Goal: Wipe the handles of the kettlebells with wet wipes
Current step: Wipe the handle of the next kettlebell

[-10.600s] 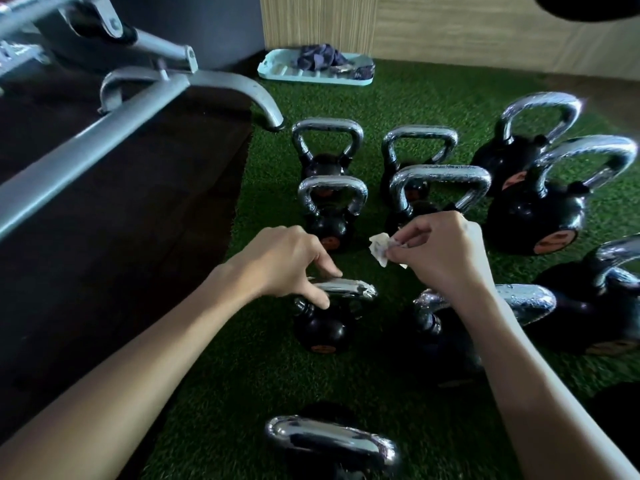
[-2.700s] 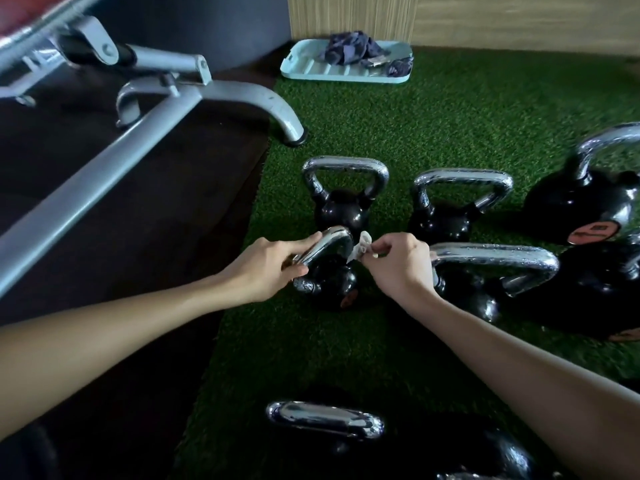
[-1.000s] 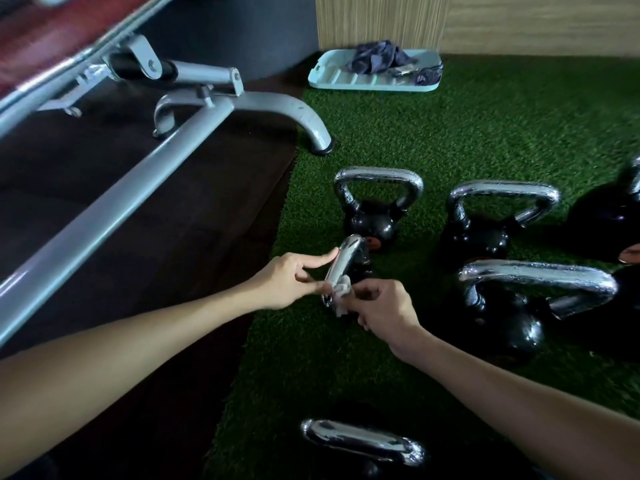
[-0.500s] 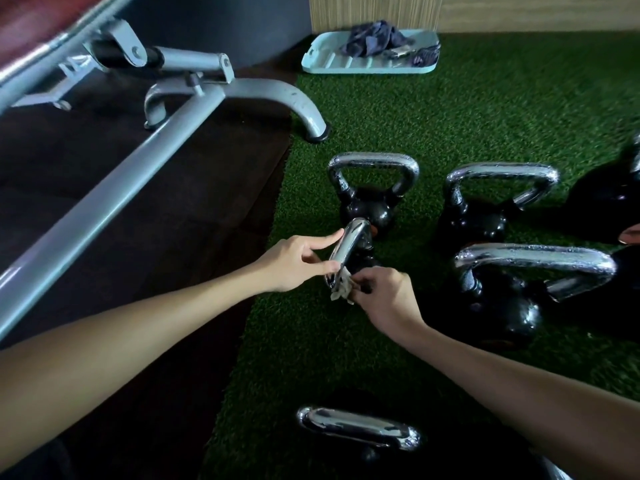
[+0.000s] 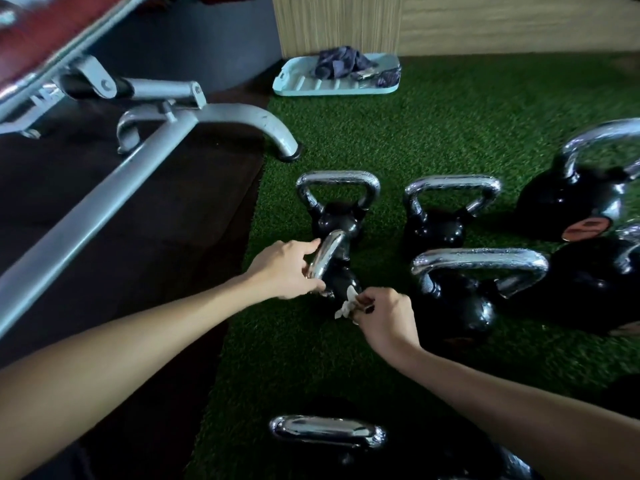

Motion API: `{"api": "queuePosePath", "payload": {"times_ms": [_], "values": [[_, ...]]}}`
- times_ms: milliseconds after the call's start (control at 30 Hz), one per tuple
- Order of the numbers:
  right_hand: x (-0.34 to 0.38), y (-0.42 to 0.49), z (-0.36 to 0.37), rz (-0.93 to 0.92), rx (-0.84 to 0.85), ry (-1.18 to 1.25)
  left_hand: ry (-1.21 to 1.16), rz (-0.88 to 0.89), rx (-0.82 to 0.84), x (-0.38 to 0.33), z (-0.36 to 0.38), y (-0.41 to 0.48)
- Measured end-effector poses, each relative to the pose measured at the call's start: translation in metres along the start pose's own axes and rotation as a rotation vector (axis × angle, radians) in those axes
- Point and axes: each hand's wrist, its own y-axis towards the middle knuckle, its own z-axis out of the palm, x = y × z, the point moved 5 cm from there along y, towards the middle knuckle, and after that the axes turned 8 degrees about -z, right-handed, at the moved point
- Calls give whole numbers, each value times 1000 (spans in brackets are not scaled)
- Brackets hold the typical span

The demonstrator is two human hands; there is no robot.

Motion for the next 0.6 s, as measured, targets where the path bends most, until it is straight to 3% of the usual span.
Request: {"api": "queuePosePath", "payload": {"times_ms": [133,267,467,600], "values": [[11,-8,-15,-76,-45,88,79,5,109,23,-20,12],[16,-7,-28,-122,-100,88,143,156,227,31,-39,26],[12,0,-53,-82,-218,108,385,377,129,-3,-49,42],[6,0,-59,-46,-219,140,371,405,126,-17,-39,42]]}}
